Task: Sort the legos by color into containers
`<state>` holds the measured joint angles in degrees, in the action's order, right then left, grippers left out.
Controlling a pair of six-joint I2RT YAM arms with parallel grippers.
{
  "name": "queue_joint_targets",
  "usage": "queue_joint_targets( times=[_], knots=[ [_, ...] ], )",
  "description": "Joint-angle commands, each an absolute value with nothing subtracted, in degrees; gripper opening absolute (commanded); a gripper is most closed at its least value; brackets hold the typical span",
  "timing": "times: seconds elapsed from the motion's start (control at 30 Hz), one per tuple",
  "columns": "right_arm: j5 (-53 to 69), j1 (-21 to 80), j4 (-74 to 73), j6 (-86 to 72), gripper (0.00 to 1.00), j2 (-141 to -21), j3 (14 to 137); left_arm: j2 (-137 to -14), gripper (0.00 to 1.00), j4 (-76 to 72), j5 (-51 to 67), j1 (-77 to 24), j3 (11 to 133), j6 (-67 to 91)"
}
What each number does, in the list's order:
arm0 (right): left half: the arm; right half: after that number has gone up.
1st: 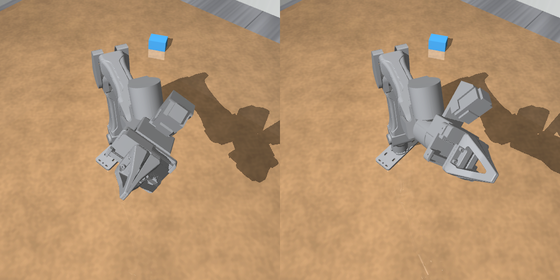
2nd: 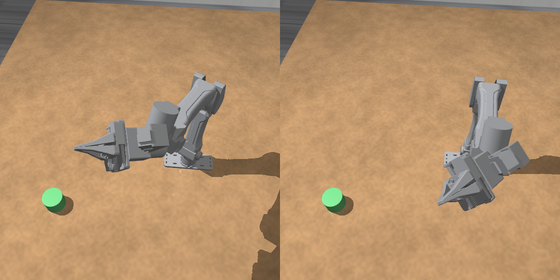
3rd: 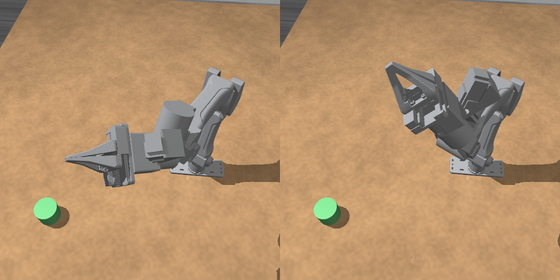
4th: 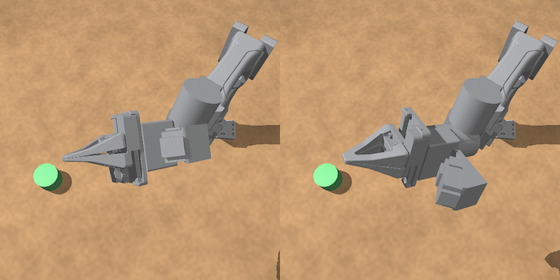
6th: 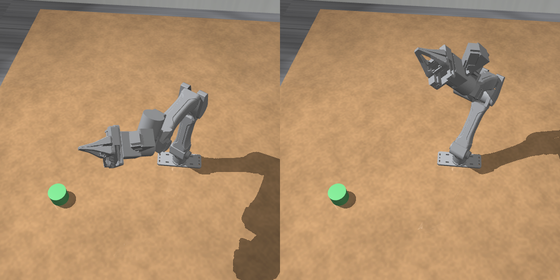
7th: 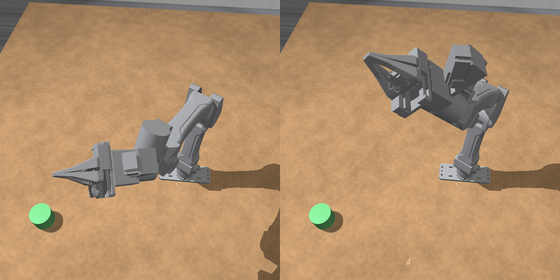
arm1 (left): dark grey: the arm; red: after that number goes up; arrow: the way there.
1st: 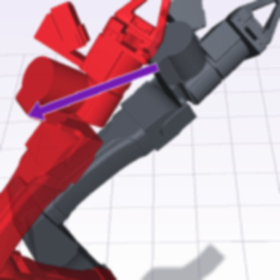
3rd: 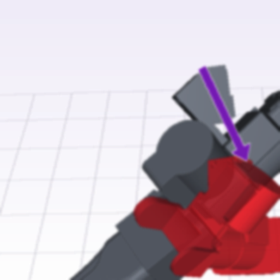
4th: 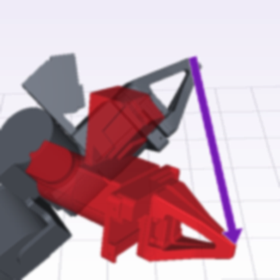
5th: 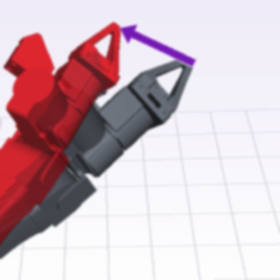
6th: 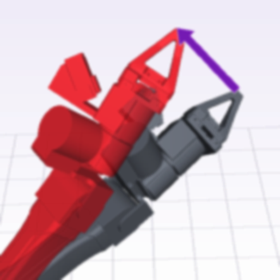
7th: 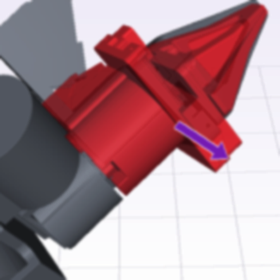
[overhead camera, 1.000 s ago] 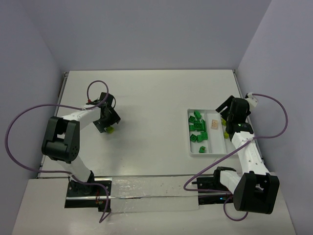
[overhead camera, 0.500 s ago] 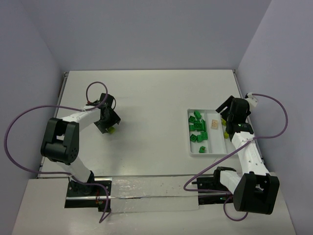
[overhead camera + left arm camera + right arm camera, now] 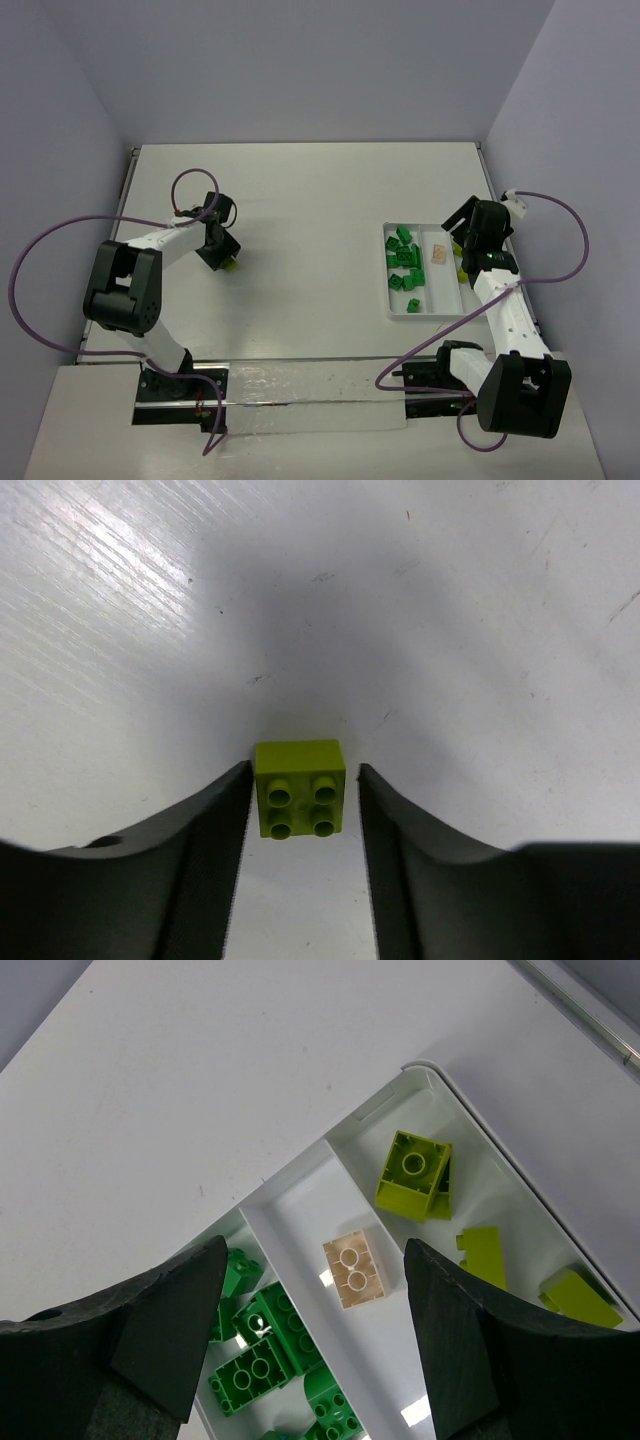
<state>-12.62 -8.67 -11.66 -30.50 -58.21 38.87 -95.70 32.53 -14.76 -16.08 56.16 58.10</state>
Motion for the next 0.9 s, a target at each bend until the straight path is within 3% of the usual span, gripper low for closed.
queue_joint_targets(
  times=[0.0, 0.17, 0.3, 0.87],
  knots=[
    [-13.3, -8.5, -11.9, -29.8, 0.79, -56.4, 40.4, -96.0, 0.43, 31.7, -15.2, -16.3, 56.1, 58.3],
    [-12.9, -8.5, -12.5, -29.9, 0.79, -55.7, 41.2, -94.1, 0.14, 32.0, -15.1, -17.9, 56.9, 56.0],
    [-11.5, -8.5, -13.5, -29.7, 0.79, -54.7, 42.2, -94.0, 0.01, 33.8, -15.6, -23.2, 61.0, 54.6],
    [-7.6, -1.3, -19.4, -27.7, 0.79, -52.3, 41.0, -114.0, 0.03, 37.8, -13.7, -42.3, 86.1, 55.5]
  ],
)
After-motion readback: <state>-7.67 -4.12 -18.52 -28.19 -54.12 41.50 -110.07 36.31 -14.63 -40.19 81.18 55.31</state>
